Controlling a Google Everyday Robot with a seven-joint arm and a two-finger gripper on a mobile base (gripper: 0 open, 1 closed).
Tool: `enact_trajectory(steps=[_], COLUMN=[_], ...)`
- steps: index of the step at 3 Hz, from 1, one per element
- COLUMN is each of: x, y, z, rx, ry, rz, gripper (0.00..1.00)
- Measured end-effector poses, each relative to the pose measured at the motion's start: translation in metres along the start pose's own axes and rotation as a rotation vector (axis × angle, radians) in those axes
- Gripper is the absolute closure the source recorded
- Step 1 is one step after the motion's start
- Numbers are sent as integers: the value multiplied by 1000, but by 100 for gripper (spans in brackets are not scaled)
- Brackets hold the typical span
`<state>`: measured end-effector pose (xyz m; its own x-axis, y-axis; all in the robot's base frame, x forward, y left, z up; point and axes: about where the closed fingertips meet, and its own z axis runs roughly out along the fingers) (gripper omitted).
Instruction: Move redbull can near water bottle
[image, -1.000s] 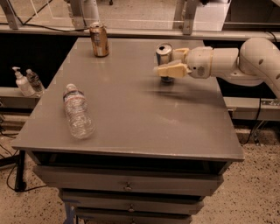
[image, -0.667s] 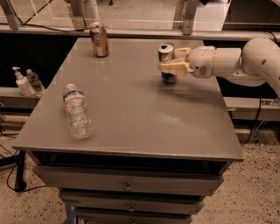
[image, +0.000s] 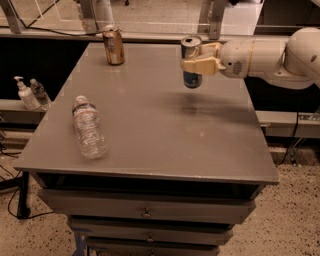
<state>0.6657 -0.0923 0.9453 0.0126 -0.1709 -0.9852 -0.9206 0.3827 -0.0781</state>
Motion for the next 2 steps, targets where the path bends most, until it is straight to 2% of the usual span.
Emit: enact_trajectory(steps=[1, 2], x=[0, -13], y=[0, 10], z=[0, 11], rx=[0, -9], ry=[0, -49], rz=[0, 7], gripper=[100, 100])
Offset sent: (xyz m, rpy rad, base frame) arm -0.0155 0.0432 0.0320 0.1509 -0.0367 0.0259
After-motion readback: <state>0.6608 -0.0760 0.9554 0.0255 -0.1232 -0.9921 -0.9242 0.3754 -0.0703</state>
